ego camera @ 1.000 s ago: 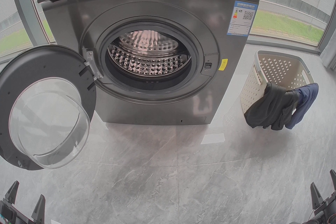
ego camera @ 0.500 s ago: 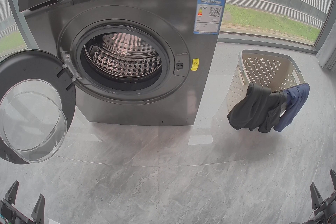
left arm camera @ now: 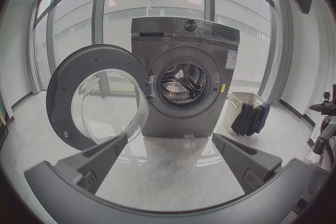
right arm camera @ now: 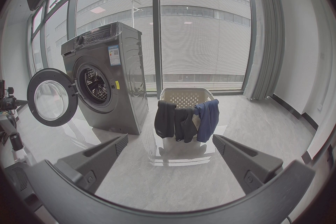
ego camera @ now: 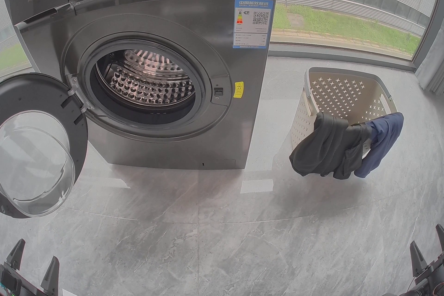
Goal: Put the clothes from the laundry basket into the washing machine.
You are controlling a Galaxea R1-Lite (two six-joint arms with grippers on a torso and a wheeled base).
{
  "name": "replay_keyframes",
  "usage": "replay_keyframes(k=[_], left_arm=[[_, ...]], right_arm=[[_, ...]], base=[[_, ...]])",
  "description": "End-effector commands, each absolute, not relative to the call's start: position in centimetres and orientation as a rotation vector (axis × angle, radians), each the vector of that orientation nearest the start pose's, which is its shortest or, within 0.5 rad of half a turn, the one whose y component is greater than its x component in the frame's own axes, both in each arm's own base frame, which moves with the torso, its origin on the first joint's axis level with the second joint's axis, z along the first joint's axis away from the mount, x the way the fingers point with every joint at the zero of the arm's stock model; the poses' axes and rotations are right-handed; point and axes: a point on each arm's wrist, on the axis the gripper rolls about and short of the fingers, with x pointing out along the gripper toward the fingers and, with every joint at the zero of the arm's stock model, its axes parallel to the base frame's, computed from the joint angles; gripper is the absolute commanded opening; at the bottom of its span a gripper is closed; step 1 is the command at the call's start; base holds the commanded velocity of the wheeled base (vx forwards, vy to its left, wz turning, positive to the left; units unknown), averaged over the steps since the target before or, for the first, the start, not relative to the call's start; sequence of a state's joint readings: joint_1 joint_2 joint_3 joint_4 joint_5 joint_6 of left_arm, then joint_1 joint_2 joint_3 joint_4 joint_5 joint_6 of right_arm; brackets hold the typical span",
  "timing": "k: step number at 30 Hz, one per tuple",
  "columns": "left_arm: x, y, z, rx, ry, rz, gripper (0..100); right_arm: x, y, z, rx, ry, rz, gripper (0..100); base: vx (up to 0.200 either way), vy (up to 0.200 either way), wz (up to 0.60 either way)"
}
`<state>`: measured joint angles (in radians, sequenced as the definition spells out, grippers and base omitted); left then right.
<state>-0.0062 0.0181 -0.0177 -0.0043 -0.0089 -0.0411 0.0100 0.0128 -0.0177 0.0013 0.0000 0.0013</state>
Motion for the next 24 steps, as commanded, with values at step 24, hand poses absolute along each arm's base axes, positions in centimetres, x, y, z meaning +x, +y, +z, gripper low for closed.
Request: replay_keyframes(k=[24], left_arm=[[-2.27, 0.0, 7.6, -0.041, -0.003, -0.014, 100]], right_arm=[[-2.28, -0.02, 7.53, 0.002, 0.002, 0.011, 100]], base=[[0.0, -0.2, 0.0]])
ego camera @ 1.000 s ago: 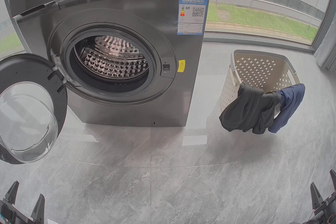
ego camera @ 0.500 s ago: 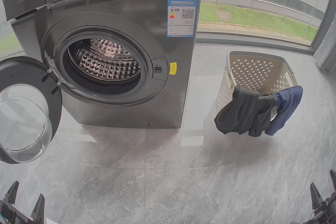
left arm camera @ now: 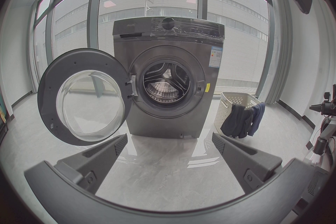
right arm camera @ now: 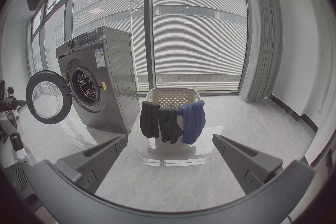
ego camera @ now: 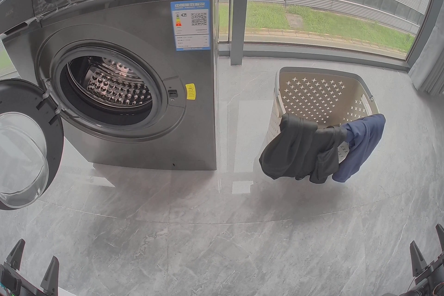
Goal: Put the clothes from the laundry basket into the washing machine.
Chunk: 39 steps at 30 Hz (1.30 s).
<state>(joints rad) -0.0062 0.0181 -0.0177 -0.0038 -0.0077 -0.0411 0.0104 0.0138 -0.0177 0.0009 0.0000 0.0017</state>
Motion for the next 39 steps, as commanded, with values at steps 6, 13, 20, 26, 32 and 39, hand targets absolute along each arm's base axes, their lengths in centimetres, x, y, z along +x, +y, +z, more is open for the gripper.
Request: replay_keyframes(k=[6, 13, 20, 26, 32, 39], left_arm=[[-2.27, 0.0, 7.6, -0.043, -0.003, -0.014, 100], [-2.27, -0.01, 7.61, -0.043, -0.004, -0.012, 100], [-2.27, 0.0, 7.6, -0.041, -0.003, -0.014, 100], [-2.27, 0.0, 7.6, -0.041, -0.003, -0.014, 100], [-2.27, 0.0, 7.6, -0.043, -0.003, -0.014, 100], [-2.27, 0.0, 7.6, -0.041, -0.003, -0.014, 100]], right_arm=[[-2.28, -0.02, 7.53, 0.003, 0.002, 0.011, 100], [-2.28, -0.02, 7.53, 0.003, 0.002, 0.011, 100], [-2.28, -0.02, 7.53, 0.002, 0.002, 0.011, 100], [-2.28, -0.02, 7.53, 0.003, 0.002, 0.011, 100], [-2.28, -0.02, 7.53, 0.003, 0.002, 0.011, 100], [-2.28, -0.02, 7.53, 0.003, 0.002, 0.011, 100]], base=[[0.0, -0.2, 0.0], [0.0, -0.171, 0.0], [0.0, 0.0, 0.0], [0.067, 0.0, 0.0], [0.133, 0.0, 0.0], [0.0, 0.0, 0.0]])
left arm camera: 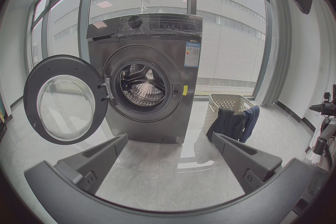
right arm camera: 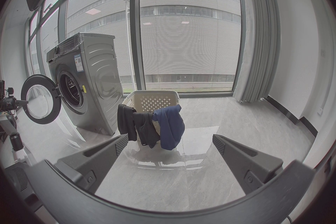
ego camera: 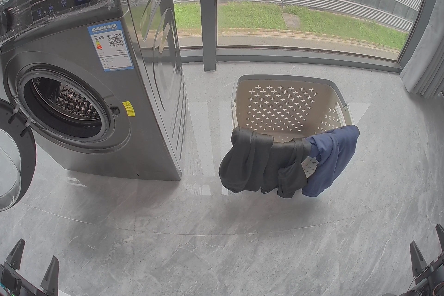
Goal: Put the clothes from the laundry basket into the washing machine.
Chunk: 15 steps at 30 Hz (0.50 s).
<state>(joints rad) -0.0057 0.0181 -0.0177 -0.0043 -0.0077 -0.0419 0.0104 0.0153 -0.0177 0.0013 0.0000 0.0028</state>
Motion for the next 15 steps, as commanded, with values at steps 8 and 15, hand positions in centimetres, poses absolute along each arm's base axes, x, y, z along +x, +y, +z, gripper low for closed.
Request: replay_keyframes(k=[8, 15], left_arm=[[-2.27, 0.0, 7.6, -0.043, -0.003, -0.014, 100], [-2.27, 0.0, 7.6, -0.043, -0.003, -0.014, 100]], right_arm=[[-2.28, -0.02, 7.53, 0.002, 0.002, 0.011, 100], [-2.28, -0.02, 7.53, 0.002, 0.002, 0.011, 100]], base=[[0.0, -0.2, 0.0], [0.0, -0.2, 0.0]])
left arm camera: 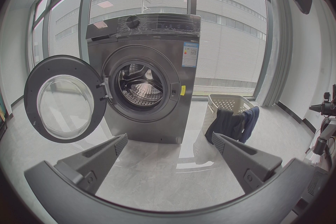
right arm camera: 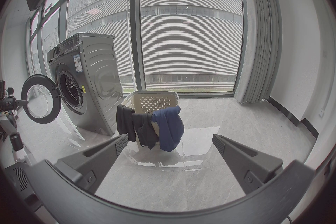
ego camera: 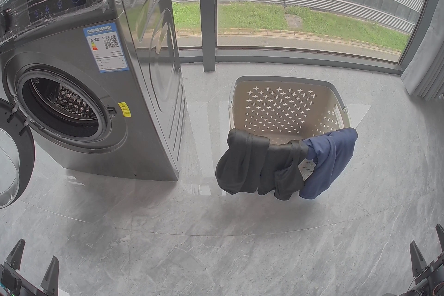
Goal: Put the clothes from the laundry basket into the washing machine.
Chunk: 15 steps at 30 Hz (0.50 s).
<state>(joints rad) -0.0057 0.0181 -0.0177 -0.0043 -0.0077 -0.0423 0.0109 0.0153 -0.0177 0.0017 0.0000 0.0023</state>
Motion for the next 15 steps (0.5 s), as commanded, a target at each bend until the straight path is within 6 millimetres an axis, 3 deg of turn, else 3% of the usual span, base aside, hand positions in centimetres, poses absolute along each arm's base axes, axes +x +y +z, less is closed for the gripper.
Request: replay_keyframes(k=[1, 6, 15], left_arm=[[-2.27, 0.0, 7.6, -0.043, -0.003, -0.014, 100], [-2.27, 0.0, 7.6, -0.043, -0.003, -0.014, 100], [-2.27, 0.01, 7.6, -0.043, -0.003, -0.009, 100]], right_arm=[[-2.28, -0.02, 7.53, 0.003, 0.002, 0.011, 100], [-2.28, -0.02, 7.53, 0.003, 0.002, 0.011, 100], [-2.28, -0.02, 7.53, 0.002, 0.002, 0.011, 100]], base=[[0.0, -0.2, 0.0], [0.0, -0.2, 0.0], [0.0, 0.0, 0.0]])
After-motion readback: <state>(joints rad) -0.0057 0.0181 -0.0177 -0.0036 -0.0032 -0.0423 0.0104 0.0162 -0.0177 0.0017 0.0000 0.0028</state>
